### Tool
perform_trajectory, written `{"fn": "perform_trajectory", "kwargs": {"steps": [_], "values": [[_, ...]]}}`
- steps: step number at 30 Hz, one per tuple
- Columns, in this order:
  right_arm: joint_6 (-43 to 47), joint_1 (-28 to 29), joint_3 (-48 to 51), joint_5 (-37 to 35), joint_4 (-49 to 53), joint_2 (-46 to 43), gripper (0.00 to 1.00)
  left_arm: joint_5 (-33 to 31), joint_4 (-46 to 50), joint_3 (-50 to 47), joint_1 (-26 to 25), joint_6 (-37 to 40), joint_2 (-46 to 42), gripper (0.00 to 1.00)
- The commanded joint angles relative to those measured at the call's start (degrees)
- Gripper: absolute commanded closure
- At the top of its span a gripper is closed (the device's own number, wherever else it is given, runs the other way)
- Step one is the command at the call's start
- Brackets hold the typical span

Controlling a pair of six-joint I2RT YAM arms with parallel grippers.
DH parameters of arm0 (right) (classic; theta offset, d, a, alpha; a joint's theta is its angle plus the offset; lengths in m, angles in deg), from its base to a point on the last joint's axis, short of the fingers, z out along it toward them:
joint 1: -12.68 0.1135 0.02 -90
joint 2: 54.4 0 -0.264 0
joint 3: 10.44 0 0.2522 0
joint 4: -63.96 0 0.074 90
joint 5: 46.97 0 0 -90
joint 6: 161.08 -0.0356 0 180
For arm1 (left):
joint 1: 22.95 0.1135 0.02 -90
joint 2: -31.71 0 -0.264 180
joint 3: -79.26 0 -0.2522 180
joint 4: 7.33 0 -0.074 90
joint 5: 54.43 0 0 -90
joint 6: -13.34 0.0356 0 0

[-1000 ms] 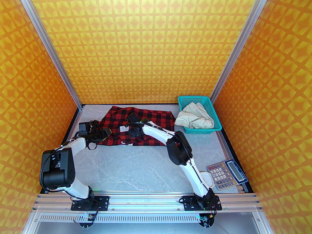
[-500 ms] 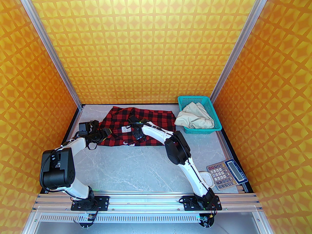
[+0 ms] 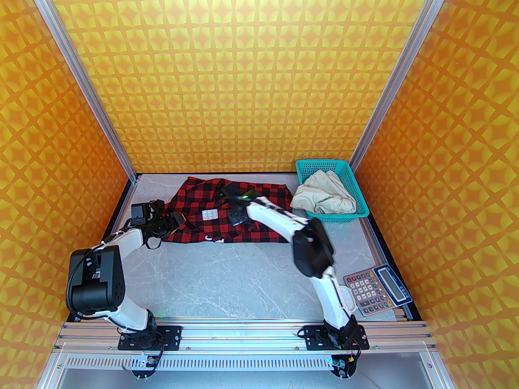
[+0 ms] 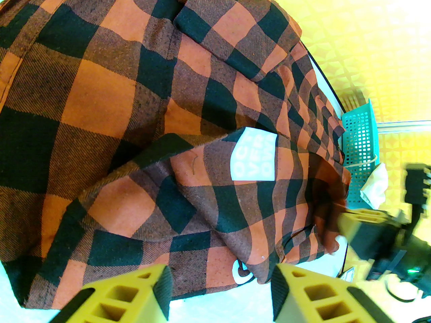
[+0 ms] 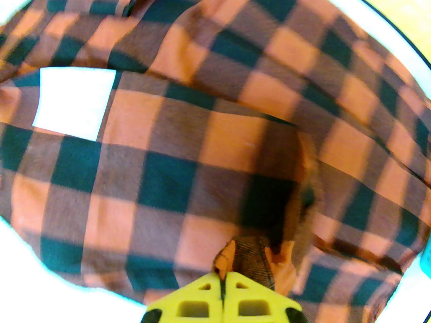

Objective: Fold and stack the mixed laundry pile

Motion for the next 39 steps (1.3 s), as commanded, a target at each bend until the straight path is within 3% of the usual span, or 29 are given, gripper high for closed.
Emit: {"fn": "perform_trajectory", "kwargs": {"steps": [1, 5, 11, 19, 27, 31, 32, 35, 39], "values": [[-4.08, -4.18, 5.54, 5.7, -4.79, -7.9, 1.0, 1.05, -0.64, 0.28, -0.4, -0.1, -0.34, 0.47], [-7.34, -8.01, 9.15, 15.04, -7.03, -11.15, 1.0, 1.27, -0.75, 0.25, -0.61, -0.1, -0.11, 0.47], [-14.01, -8.09, 6.68, 27.3, -10.47, -10.92, 1.0, 1.55, -0.81, -0.01, -0.65, -0.03, -0.47, 0.47], [-25.08, -9.62, 9.32, 31.95, -19.05, -15.33, 1.0, 1.82, 0.86, 0.57, -0.65, 1.15, -2.21, 0.47], [-29.63, -17.82, 24.37, 37.65, -29.48, -19.66, 1.0, 2.3, 0.52, 0.79, -0.87, 1.02, -2.4, 0.47], [-29.2, -21.72, 28.48, 41.09, -31.99, -17.43, 1.0, 2.4, 0.42, 0.8, -1.22, 0.94, -1.97, 0.47], [-28.7, -22.31, 28.81, 41.48, -32.03, -16.31, 0.99, 2.44, 0.39, 0.82, -1.31, 0.87, -2.02, 0.47], [-23.66, -24.43, 28.05, 40.98, -29.34, -12.87, 0.75, 2.48, 0.55, 0.65, -1.43, 0.96, -1.97, 0.47], [-11.63, -26.11, 22.53, 25.43, -15.42, -9.33, 0.67, 2.45, 1.2, 0.45, -1.44, 1.55, -2.57, 0.47]]}}
